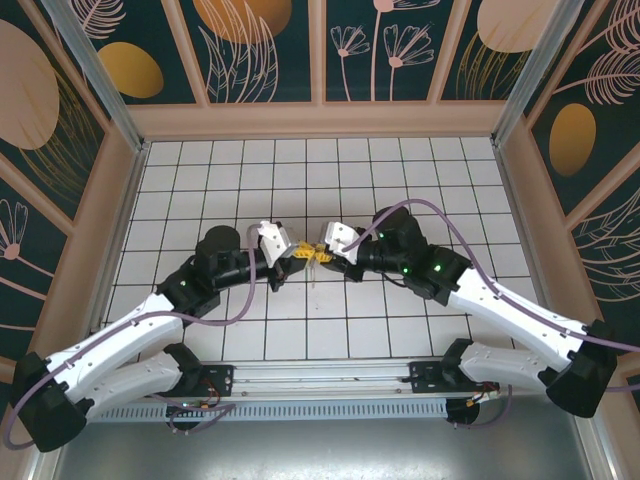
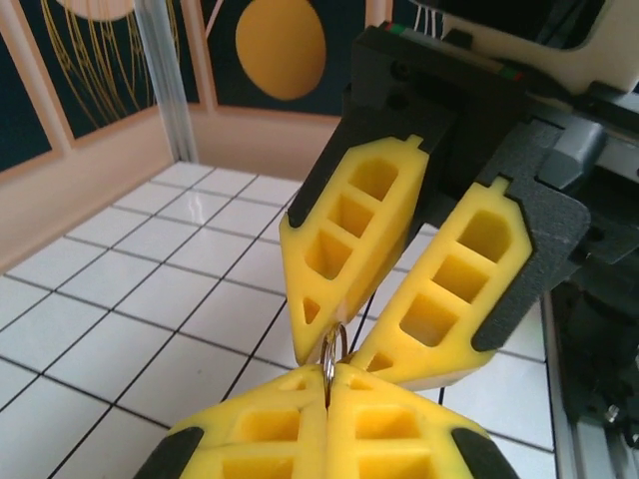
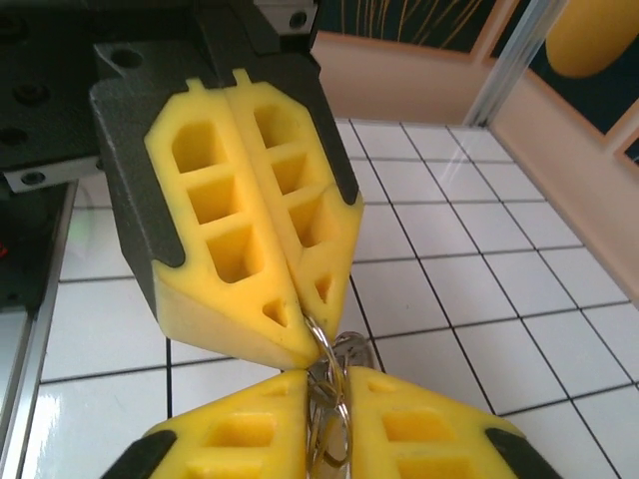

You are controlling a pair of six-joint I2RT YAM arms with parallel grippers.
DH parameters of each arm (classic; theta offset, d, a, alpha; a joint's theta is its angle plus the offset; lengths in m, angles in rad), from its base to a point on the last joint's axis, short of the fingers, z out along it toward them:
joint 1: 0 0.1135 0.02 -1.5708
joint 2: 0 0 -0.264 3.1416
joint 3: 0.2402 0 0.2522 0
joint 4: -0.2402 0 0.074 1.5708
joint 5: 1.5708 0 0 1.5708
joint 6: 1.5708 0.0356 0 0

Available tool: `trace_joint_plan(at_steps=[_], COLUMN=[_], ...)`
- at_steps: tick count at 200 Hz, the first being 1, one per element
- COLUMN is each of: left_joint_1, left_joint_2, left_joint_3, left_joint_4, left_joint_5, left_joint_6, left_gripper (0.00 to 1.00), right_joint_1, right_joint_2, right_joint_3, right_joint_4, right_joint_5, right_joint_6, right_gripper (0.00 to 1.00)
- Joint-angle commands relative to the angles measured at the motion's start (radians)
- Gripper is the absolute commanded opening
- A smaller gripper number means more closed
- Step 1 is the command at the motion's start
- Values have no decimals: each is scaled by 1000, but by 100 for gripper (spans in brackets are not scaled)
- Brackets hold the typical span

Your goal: Put the keys on the keyring

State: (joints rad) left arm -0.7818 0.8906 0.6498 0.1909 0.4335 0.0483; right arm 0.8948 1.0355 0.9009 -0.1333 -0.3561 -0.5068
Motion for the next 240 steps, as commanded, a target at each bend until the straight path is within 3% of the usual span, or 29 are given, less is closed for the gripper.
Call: trace_joint_plan(at_steps=[1, 67, 100, 122, 161, 184, 206, 240], left_joint_1=[-12, -11, -11, -10, -10, -11, -11, -11], left_joint_2=[-32, -43, -26, -14, 45, 53, 53, 20], left_joint_3=[-17, -99, -43, 3, 116, 129, 129, 123], left_joint_4=[154, 343, 163, 20, -159, -165, -162, -120], left_joint_5=[70, 118, 68, -2, -35, -13, 14, 73], left_joint_6=[-67, -173, -112, -53, 12, 28, 34, 22], left_gripper=[0, 0, 0, 22, 24, 17, 0, 0], right_joint_1=[10, 8, 8, 9, 20, 21, 21, 21], right_joint_2=[-25, -28, -20, 17, 42, 43, 43, 14], right_joint_3=[-29, -42, -9, 34, 71, 87, 94, 81], right_joint_4=[94, 122, 76, 9, -42, -61, -72, -65], right_joint_5=[-35, -60, -23, 1, 22, 25, 28, 32], right_joint_6=[28, 24, -5, -38, -73, -86, -88, -78], right_gripper=[11, 0, 0, 0, 0, 0, 0, 0])
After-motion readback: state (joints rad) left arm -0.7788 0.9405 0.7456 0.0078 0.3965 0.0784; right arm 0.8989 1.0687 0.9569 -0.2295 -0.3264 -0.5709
